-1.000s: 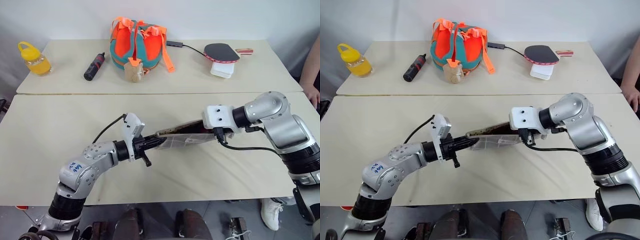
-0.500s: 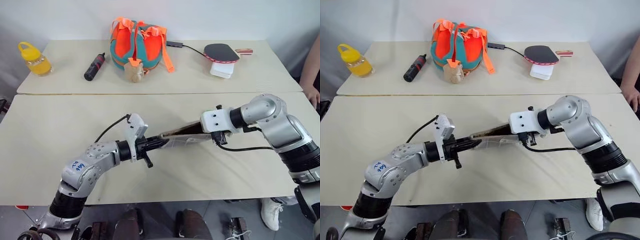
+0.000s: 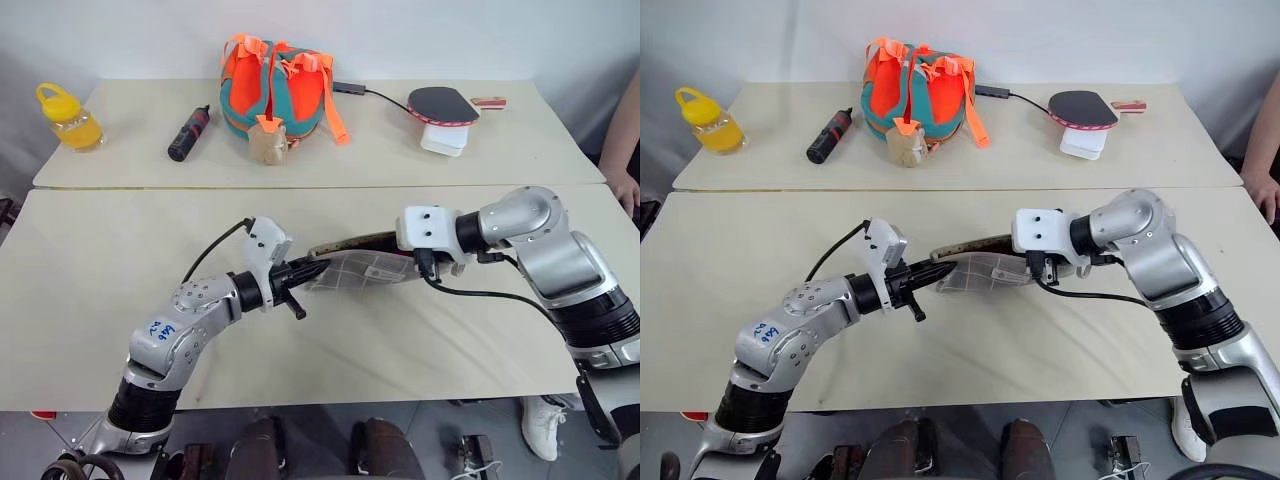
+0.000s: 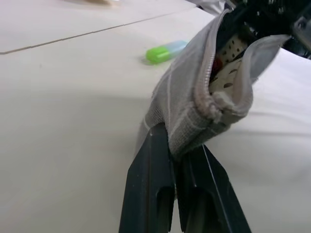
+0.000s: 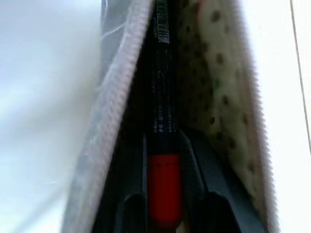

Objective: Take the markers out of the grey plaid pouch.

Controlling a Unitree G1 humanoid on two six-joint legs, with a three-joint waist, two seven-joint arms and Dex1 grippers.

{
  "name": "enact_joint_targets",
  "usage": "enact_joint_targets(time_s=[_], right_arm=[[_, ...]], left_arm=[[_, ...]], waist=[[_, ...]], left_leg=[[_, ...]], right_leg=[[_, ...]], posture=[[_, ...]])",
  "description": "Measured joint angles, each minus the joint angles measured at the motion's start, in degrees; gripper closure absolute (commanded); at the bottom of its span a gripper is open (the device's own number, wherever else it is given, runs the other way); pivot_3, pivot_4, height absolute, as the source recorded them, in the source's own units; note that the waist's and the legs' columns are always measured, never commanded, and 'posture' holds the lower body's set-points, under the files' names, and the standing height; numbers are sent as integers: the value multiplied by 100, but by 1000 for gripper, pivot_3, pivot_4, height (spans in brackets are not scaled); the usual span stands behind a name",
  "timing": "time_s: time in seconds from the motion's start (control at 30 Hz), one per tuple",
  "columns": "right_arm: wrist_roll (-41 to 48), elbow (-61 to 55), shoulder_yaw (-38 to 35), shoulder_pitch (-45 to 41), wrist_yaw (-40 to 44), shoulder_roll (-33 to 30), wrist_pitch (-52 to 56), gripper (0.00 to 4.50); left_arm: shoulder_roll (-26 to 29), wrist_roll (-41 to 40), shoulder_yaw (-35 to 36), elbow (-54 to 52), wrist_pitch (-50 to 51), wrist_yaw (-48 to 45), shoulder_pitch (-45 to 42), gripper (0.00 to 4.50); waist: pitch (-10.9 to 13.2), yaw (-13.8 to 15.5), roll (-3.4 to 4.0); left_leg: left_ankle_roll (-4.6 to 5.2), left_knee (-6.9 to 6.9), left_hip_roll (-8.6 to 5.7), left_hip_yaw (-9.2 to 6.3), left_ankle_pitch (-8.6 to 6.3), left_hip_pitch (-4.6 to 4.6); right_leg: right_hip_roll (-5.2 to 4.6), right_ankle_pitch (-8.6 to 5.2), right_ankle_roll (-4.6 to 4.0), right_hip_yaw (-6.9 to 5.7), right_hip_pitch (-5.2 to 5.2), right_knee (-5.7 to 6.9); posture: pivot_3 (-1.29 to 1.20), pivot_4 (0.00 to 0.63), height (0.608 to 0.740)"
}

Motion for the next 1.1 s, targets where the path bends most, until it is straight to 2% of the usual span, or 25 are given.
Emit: enact_joint_targets(time_s=[0.13,0.33,0.57,0.73,0.87,1.1], right_arm=[[-198,19,122,21,-46,60,-201,3946],[-234,176,116,18,43,-95,-440,3946],[266,210,-68,85,353,-444,-509,3946],[396,248,-79,97,283,-473,-623,3946],[555,94,-115,210,257,-434,-301,3946],[-348,281,363,506,-359,6,-741,3946]], left_arm=[[-16,19,-8,-5,76,-23,-3,4500],[321,103,-63,-71,-46,-311,112,4500],[316,102,-130,-51,-235,-450,101,4500],[312,98,-130,-26,-238,-451,50,4500],[237,93,-109,14,-203,-439,46,4500],[138,94,-94,17,-37,-336,176,4500]], waist=[[0,4,0],[0,-6,0],[0,13,0],[0,2,0],[0,12,0],[0,-30,0]], left_leg=[[0,1,0,1,0,0],[0,0,0,2,0,2],[1,0,-1,1,-1,1],[0,-1,0,1,0,1],[1,-2,0,0,0,1],[0,8,2,4,3,3]], right_leg=[[0,0,0,0,1,0],[0,0,0,1,2,0],[0,0,0,0,3,-3],[0,0,0,0,0,-1],[0,0,0,-1,3,-2],[0,0,0,4,-1,10]], posture=[[0,150,740],[0,150,740],[0,150,740],[0,150,740],[0,150,740],[0,150,740]])
